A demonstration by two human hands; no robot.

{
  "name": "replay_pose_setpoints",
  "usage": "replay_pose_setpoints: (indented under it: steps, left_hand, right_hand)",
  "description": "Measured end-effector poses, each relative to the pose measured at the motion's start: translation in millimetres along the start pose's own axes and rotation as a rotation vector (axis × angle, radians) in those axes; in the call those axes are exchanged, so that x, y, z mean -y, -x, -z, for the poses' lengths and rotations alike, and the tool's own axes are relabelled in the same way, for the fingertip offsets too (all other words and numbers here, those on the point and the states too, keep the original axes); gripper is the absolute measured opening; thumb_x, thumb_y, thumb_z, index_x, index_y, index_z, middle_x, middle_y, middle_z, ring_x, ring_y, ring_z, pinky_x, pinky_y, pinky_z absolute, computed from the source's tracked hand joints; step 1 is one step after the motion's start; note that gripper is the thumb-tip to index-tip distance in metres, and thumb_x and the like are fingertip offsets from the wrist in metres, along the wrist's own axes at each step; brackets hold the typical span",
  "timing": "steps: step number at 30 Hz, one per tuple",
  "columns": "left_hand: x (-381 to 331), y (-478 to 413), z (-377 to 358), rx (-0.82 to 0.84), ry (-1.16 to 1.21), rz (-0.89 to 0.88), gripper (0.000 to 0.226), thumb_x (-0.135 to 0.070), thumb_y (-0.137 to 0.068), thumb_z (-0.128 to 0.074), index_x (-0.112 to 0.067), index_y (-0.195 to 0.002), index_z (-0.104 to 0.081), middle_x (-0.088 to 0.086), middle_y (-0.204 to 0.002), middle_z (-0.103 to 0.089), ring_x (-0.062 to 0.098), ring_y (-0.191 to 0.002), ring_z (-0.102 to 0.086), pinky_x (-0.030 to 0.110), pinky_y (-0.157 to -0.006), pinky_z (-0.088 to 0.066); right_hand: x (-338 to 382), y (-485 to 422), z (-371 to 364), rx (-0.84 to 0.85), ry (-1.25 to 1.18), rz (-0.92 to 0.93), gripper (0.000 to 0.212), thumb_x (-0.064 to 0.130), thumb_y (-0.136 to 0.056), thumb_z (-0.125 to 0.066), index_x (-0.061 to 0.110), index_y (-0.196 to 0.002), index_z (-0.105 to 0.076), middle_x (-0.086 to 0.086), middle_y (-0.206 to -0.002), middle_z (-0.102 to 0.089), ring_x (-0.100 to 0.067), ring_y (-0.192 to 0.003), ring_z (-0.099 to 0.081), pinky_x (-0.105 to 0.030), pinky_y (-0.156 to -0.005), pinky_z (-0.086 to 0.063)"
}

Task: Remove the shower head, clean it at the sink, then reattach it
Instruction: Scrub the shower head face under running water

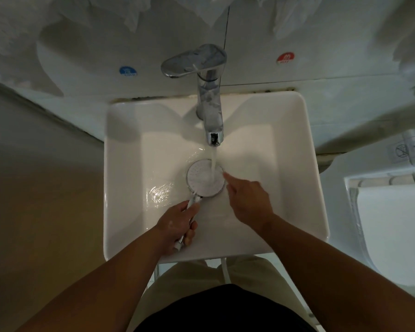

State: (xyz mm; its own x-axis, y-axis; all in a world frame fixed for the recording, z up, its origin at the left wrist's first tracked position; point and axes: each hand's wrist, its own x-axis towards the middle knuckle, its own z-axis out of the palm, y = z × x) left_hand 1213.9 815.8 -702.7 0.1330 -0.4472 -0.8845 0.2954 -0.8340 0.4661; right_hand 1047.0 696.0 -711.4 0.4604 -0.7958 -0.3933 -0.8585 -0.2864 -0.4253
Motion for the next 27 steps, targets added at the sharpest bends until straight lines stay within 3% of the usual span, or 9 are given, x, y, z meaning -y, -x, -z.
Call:
replay_pose_setpoints:
  steps: [4, 9, 13, 18, 23, 27]
  left_hand:
    - [-0.4, -1.0, -0.6, -0.004, -0.031, -0.012, 0.031, -0.038, -0.104, -0.053, -0.011, -0.115, -0.065, 0.006, -0.062, -0.057, 0.018, -0.041, -0.041, 0.024, -0.043, -0.035]
    - [-1.6, 0.0, -0.9, -0.004, -0.045, -0.009, 0.030, -0.038, -0.104, -0.052, -0.012, -0.115, -0.064, 0.007, -0.064, -0.056, 0.017, -0.042, -0.041, 0.025, -0.043, -0.036]
    - [-2.2, 1.5, -0.3, 0.000, -0.055, -0.010, 0.030, -0.038, -0.105, -0.051, -0.012, -0.114, -0.065, 0.007, -0.065, -0.056, 0.016, -0.040, -0.042, 0.024, -0.041, -0.036]
    - [-2.6, 1.3, -1.3, 0.003, -0.055, -0.014, 0.029, -0.038, -0.105, -0.050, -0.014, -0.116, -0.063, 0.006, -0.063, -0.056, 0.017, -0.041, -0.041, 0.026, -0.044, -0.036]
    - [-1.7, 0.4, 0.2, 0.005, -0.058, -0.020, 0.031, -0.039, -0.105, -0.051, -0.014, -0.117, -0.065, 0.007, -0.066, -0.056, 0.017, -0.042, -0.042, 0.026, -0.044, -0.036]
    - [-1.8, 1.0, -0.6, 0.000, -0.063, -0.027, 0.028, -0.038, -0.105, -0.050, -0.016, -0.116, -0.064, 0.007, -0.065, -0.056, 0.018, -0.041, -0.042, 0.025, -0.044, -0.035]
  right_hand:
    - [16.3, 9.3, -9.6, 0.134, 0.102, 0.178, 0.045, 0.040, -0.106, -0.029, 0.043, -0.151, -0.036, -0.007, -0.112, -0.074, -0.026, -0.087, -0.070, -0.041, -0.078, -0.058]
    - [12.2, -10.2, -6.8, 0.016, 0.061, 0.028, 0.044, 0.038, -0.105, -0.035, 0.042, -0.148, -0.042, -0.008, -0.112, -0.073, -0.030, -0.094, -0.067, -0.040, -0.081, -0.054]
    - [24.8, 5.1, -18.8, 0.136, 0.069, 0.220, 0.045, 0.040, -0.106, -0.030, 0.039, -0.150, -0.039, -0.008, -0.115, -0.073, -0.026, -0.088, -0.070, -0.042, -0.079, -0.059]
    - [14.3, -17.9, -3.7, 0.010, 0.013, 0.025, 0.042, 0.038, -0.106, -0.036, 0.040, -0.147, -0.046, -0.009, -0.117, -0.072, -0.032, -0.101, -0.065, -0.042, -0.085, -0.055]
    - [26.7, 2.9, -8.3, 0.194, 0.008, 0.276, 0.042, 0.038, -0.107, -0.034, 0.040, -0.148, -0.043, -0.008, -0.129, -0.069, -0.027, -0.101, -0.069, -0.044, -0.088, -0.058]
    - [5.0, -8.2, 0.5, 0.037, -0.027, 0.061, 0.042, 0.038, -0.105, -0.039, 0.042, -0.146, -0.047, -0.008, -0.118, -0.073, -0.027, -0.096, -0.068, -0.038, -0.084, -0.055]
